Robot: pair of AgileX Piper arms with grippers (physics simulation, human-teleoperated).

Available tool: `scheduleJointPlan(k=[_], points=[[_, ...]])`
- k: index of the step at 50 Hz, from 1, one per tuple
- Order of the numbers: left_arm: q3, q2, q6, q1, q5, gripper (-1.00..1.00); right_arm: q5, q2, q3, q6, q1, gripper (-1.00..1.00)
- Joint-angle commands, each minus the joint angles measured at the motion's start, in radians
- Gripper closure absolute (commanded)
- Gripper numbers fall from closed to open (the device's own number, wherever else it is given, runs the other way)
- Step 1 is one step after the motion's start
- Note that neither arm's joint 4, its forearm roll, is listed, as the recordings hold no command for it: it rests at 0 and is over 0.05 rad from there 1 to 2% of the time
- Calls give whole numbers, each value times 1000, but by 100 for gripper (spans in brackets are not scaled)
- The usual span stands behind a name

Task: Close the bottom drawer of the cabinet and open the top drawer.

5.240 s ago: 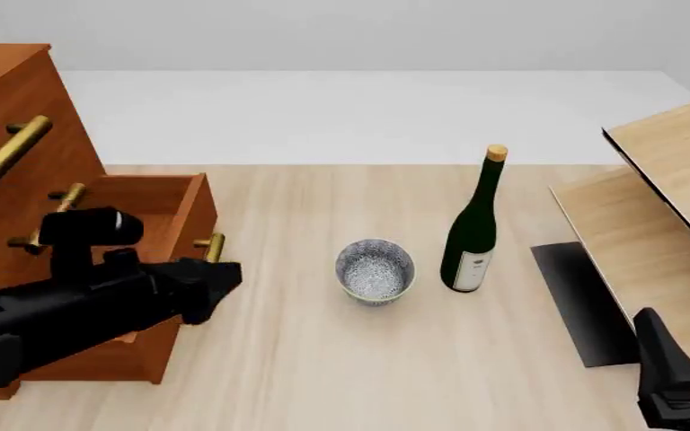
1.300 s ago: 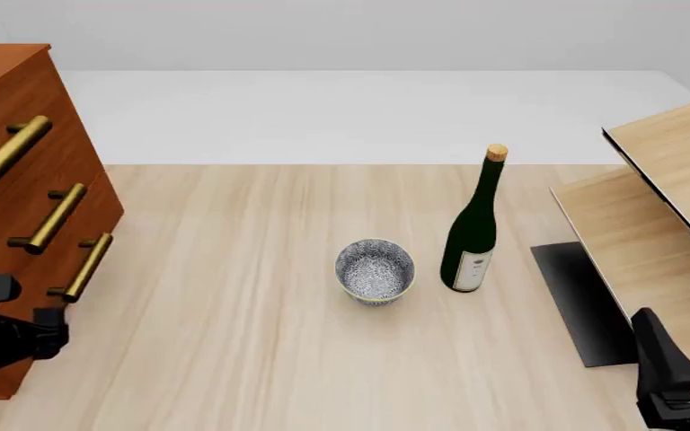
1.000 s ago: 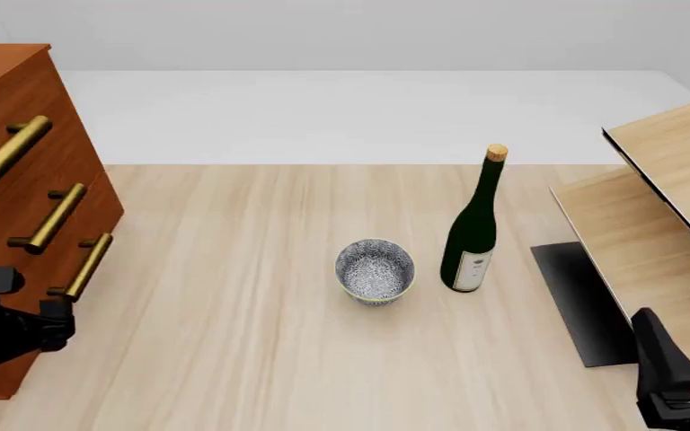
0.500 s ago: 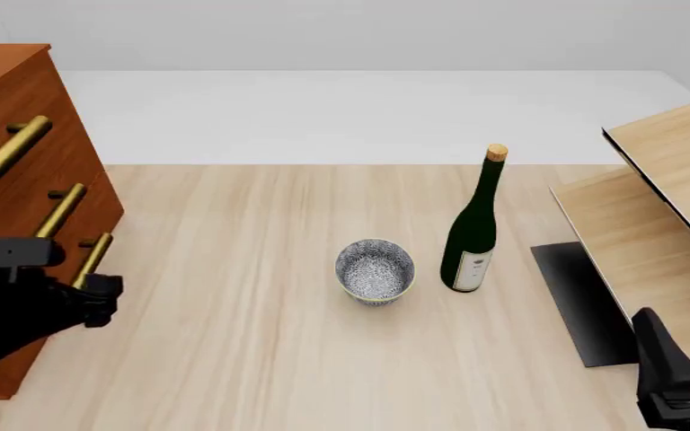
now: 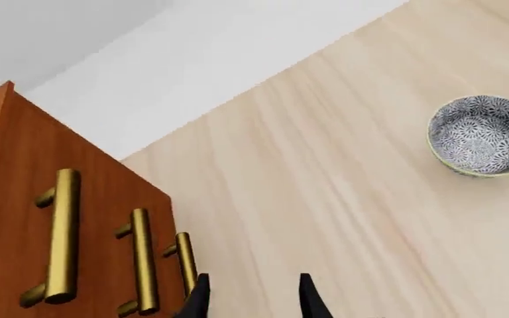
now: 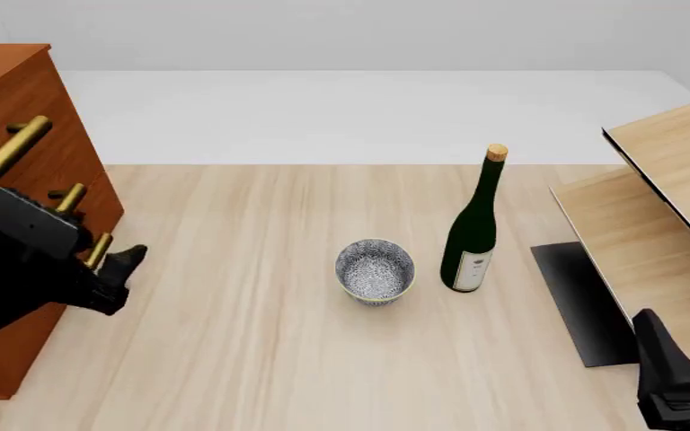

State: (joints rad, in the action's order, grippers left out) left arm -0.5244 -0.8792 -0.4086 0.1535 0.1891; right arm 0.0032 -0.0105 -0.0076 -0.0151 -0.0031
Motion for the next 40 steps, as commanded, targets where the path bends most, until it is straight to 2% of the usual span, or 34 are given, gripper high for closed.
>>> scheduleJointPlan(k=[1,4,6,8,9,10,11,12,14,17,20,21,22,23,27,28,30,34,38,40], points=[[-21,94,-310,49,6,-100,3,4,0,2,1,-100],[-13,114,-388,36,-25,-100,4,5,-1,4,1,-100],[18,126,-484,32,-78,-100,4,6,0,6,1,-100],[7,122,-511,64,-88,-100,4,6,0,6,2,-100],[29,124,-559,36,-102,-100,4,6,0,7,2,-100],[29,129,-573,40,-111,-100,4,6,0,7,2,-100],[62,138,-647,27,-150,-100,4,6,0,7,2,-100],[59,133,-655,28,-149,-100,4,6,0,7,2,-100],[81,131,-723,15,-182,-100,3,4,-1,8,1,-100],[110,124,-782,5,-214,-100,2,4,0,8,1,-100],[119,115,-822,2,-232,-100,3,4,0,8,2,-100],[85,112,-802,4,-214,-100,2,4,0,8,3,-100],[85,111,-810,1,-216,-100,2,3,0,8,2,-100],[104,112,-849,-2,-240,-100,1,2,0,7,2,-100],[135,109,-914,-27,-277,-100,-2,-2,-1,7,3,-100],[166,109,-956,-40,-316,-100,-3,-2,-1,7,3,-100],[158,100,-959,-43,-320,-100,-4,-4,-1,6,3,-100],[187,87,-1015,-72,-380,-100,-3,-2,-1,6,3,-100],[183,74,-1021,-85,-381,-100,0,1,-1,6,2,-100],[207,70,-1056,-104,-421,-100,-1,0,-1,5,2,-100]])
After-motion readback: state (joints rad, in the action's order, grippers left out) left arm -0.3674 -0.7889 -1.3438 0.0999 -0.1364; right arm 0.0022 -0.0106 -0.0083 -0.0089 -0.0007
